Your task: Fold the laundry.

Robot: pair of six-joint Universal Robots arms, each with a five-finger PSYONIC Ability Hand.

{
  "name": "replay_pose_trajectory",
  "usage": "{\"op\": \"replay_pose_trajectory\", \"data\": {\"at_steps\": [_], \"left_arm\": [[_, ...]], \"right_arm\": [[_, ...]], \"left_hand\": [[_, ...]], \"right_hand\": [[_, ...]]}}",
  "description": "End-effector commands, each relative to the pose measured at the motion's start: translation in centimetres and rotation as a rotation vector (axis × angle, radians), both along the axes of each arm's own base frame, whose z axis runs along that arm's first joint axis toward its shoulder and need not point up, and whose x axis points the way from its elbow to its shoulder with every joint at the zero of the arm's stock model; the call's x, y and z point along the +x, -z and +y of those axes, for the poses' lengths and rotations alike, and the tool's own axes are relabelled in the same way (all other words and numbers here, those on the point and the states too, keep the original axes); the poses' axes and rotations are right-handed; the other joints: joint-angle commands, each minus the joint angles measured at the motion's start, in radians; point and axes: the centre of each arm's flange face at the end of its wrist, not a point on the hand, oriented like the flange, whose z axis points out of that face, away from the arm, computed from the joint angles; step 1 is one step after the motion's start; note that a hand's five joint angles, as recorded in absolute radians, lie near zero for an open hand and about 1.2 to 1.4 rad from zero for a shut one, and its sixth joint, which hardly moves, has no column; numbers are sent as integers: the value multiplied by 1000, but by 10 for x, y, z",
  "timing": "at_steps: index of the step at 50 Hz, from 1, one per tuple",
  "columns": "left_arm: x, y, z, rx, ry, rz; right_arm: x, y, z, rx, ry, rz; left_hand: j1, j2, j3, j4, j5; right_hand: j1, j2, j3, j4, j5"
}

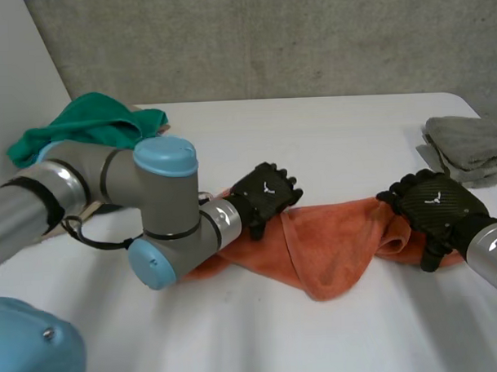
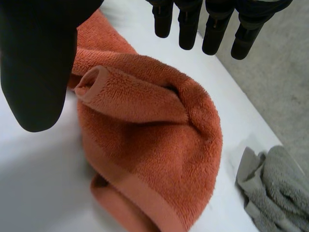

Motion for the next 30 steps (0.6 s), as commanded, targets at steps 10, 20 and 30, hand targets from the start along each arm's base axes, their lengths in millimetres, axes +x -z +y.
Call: {"op": "replay_pose_trajectory", "data": {"at_steps": [10, 20, 30], "left_arm": [[-7, 3, -1, -39, -10, -41], [9, -38, 17, -72, -70, -44], [31, -72, 32, -62, -159, -11]], "right_arm": [[8, 26, -48, 0, -25, 7], [6, 3, -63, 99, 0, 26], [-4, -39, -44, 126, 183, -191]], "left_hand": [[1000, 998, 997, 1001, 1000], [1000, 998, 997, 1001, 1000], [1000, 998, 997, 1001, 1000]], "right_hand": [[85, 80, 72, 73, 64], [79, 74, 66, 67, 58], [199, 194, 186, 187, 179]]}}
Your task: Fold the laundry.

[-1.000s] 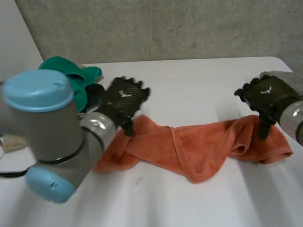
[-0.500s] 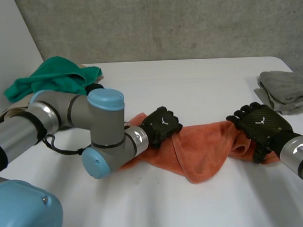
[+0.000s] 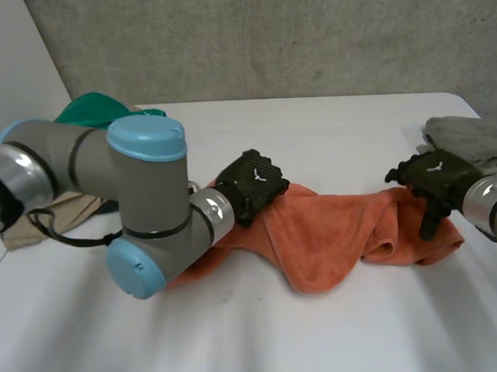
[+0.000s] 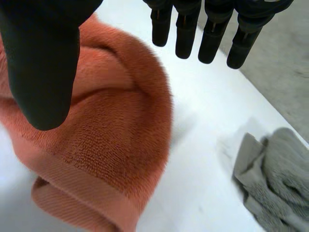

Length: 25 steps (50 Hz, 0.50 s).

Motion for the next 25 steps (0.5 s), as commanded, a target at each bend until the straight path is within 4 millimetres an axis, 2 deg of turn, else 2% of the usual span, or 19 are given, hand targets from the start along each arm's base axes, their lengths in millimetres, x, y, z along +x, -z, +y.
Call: {"op": "replay_pose_trajectory", "data": {"at_steps": [1, 5, 12, 15, 17, 19, 25], "left_arm": [[15, -23, 8, 28, -85, 55], [19, -33, 14, 68, -118, 107], [24, -42, 22, 83, -127, 133], [27, -39, 24, 96, -144, 121], [31, -37, 26, 110, -171, 109], [33, -36, 27, 121, -190, 105], [37, -35, 31, 189, -241, 131]], "right_arm": [[-6, -25, 22, 28, 104, -154], [-8, -28, 37, 60, 92, -170], [-4, -16, 49, 123, 50, -178], [-2, -5, 50, 164, 52, -192], [6, 13, 48, 209, 33, -199], [15, 22, 47, 222, 17, -213], [35, 36, 42, 226, -5, -269]], "left_hand": [[347, 209, 209, 200, 258], [347, 209, 209, 200, 258], [347, 209, 209, 200, 258], [347, 209, 209, 200, 258], [347, 209, 209, 200, 258], [347, 209, 209, 200, 258], [347, 209, 209, 200, 258]], "right_hand": [[182, 182, 177, 175, 170], [256, 256, 251, 249, 244], [218, 218, 213, 211, 206], [171, 171, 166, 164, 159], [153, 154, 149, 146, 142], [150, 151, 146, 143, 139], [174, 174, 169, 167, 162]]}}
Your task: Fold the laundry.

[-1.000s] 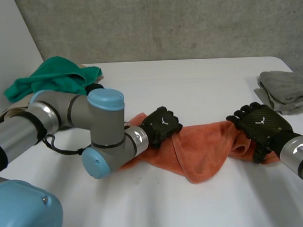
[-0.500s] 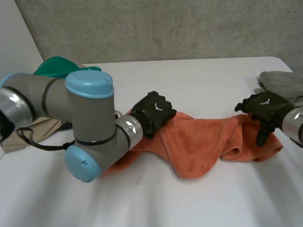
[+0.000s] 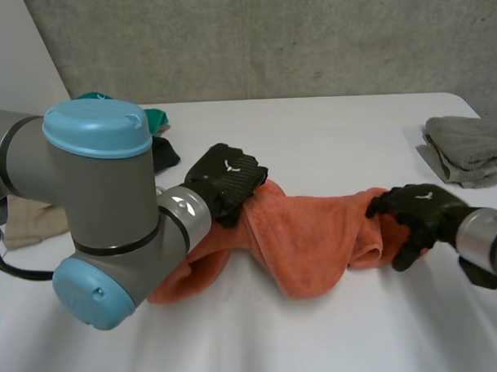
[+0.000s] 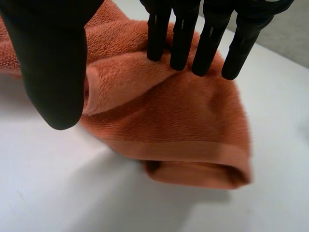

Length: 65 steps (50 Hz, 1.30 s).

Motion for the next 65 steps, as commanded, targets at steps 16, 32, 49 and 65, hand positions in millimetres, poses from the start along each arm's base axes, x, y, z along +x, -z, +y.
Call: {"op": "replay_pose_trajectory", "data": {"at_steps": [16, 32, 49, 65], "left_arm": [[-3, 7, -20, 103, -101, 95], [-16, -151, -124, -602, -174, 602], [21, 32, -75, -121, -271, 210], [58, -3, -15, -13, -265, 136]], "right_arm": [[53, 34, -45, -31, 28, -73], [75, -172, -126, -1153, 70, -69], [60, -31, -98, -555, -7, 112], [20, 17, -58, -262, -41, 245]], "left_hand": [[341, 207, 208, 199, 258], [341, 207, 208, 199, 258], [341, 207, 208, 199, 258], [-506, -640, -639, -648, -590]], "right_hand": [[935, 945, 941, 951, 966], [935, 945, 941, 951, 966], [935, 945, 941, 951, 966], [935, 945, 941, 951, 966]]}}
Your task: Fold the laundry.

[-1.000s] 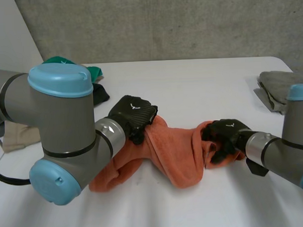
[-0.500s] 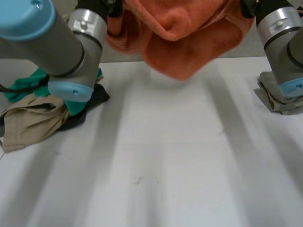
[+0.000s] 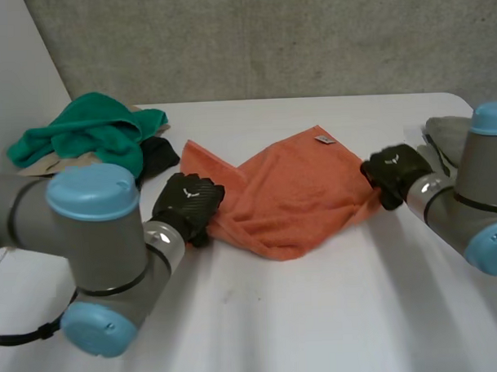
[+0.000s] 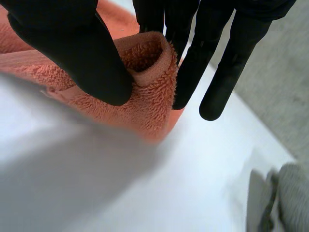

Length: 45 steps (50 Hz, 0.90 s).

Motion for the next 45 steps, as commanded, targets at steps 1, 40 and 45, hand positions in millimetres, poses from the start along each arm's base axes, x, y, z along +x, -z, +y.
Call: {"op": "replay_pose_trajectory", "data": {"at_steps": [1, 40, 45], "left_arm": [[22, -60, 1, -79, -34, 67], [84, -35, 13, 153, -50, 55], [93, -16, 15, 116, -89, 48]], "right_arm": [[-17, -2, 14, 31, -13, 34], [-35, 14, 25, 114, -27, 15], [-35, 14, 26, 119, -28, 14]], "left_hand": [[-160, -179, -177, -168, -169], [-172, -191, -189, -180, -181], [-169, -188, -186, -177, -178]], "right_hand": [[300, 209, 201, 201, 236], [300, 209, 201, 201, 236], [300, 209, 201, 201, 236]]}}
